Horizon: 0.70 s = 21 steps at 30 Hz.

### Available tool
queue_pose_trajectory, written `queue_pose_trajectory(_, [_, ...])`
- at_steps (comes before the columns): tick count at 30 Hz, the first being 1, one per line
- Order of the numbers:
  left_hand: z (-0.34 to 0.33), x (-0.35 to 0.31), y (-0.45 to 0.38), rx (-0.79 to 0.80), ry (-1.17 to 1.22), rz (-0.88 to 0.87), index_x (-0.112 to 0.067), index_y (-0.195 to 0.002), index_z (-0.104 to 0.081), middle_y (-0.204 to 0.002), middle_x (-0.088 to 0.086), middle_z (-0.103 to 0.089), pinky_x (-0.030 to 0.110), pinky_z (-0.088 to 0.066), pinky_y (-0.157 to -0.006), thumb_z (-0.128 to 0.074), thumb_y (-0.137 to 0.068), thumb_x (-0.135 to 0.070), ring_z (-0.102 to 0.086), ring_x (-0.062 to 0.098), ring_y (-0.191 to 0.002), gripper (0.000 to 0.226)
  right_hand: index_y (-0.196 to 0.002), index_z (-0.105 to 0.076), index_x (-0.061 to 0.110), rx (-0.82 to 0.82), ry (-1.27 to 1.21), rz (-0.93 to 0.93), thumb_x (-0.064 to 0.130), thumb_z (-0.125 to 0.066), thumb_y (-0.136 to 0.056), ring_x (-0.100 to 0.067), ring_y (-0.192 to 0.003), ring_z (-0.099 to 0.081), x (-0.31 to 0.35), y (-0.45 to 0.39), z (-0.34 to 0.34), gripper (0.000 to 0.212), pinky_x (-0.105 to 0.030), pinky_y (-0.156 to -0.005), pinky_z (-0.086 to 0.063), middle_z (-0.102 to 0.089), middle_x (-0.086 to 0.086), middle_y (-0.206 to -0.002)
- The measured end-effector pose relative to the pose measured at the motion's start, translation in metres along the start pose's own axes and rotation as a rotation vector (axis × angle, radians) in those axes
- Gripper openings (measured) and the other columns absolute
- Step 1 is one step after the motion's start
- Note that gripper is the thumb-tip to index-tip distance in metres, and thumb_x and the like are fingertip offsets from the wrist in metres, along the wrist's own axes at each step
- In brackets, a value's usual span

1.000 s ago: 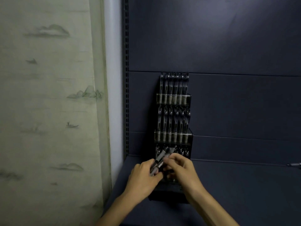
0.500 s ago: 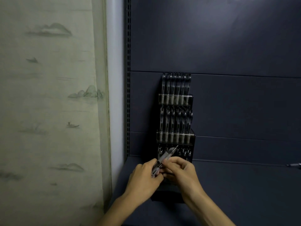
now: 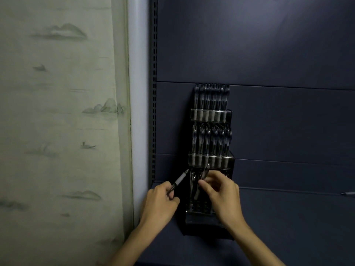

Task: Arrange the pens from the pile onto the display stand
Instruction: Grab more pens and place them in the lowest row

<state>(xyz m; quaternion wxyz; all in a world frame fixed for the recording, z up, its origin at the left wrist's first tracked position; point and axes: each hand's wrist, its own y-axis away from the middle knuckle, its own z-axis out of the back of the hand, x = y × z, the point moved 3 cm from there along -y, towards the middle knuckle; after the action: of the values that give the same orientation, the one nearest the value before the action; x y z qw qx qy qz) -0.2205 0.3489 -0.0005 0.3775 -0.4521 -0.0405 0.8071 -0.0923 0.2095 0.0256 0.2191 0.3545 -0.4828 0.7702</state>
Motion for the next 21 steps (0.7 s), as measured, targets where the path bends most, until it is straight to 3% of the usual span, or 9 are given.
queue_pose_trajectory(7, [-0.003,-0.001,0.002,0.008,-0.025,0.007,-0.023,-0.063,-0.043,-0.059,-0.006,-0.055,0.035,-0.049,-0.062,-0.068,-0.078,-0.019,-0.055,0.012,-0.060,0.029,-0.083,-0.070,0.027,0.038,0.052,0.001,0.019,-0.084,-0.079,0.005,-0.075,-0.068,-0.005,0.004,-0.010,0.017,-0.010,-0.067,-0.051,-0.073,0.011,-0.074])
queue_pose_trajectory(14, [-0.006,-0.004,0.004,0.007,-0.007,0.002,-0.023,-0.063,-0.044,-0.061,-0.006,-0.057,0.036,-0.051,-0.063,-0.068,-0.079,-0.020,-0.056,0.012,-0.061,0.030,-0.087,-0.074,0.028,0.165,0.317,-0.010,0.037,-0.081,-0.082,0.006,-0.077,-0.067,-0.023,0.013,-0.025,0.013,-0.014,-0.072,-0.054,-0.072,0.016,-0.077])
queue_pose_trajectory(17, [-0.006,-0.004,0.004,0.002,-0.004,-0.001,-0.023,-0.062,-0.043,-0.061,-0.006,-0.058,0.038,-0.052,-0.063,-0.068,-0.077,-0.020,-0.056,0.013,-0.061,0.029,-0.089,-0.075,0.027,0.152,0.333,-0.001,0.037,-0.079,-0.084,0.004,-0.077,-0.067,-0.025,0.018,-0.026,0.012,-0.020,-0.075,-0.056,-0.072,0.016,-0.078])
queue_pose_trajectory(21, [-0.009,-0.004,0.006,0.004,0.007,-0.005,-0.023,-0.062,-0.042,-0.059,-0.005,-0.055,0.040,-0.052,-0.063,-0.068,-0.077,-0.019,-0.056,0.015,-0.061,0.031,-0.090,-0.076,0.025,0.158,0.308,-0.005,0.035,-0.079,-0.084,0.007,-0.077,-0.066,-0.023,0.019,-0.026,0.012,-0.015,-0.074,-0.055,-0.072,0.016,-0.078])
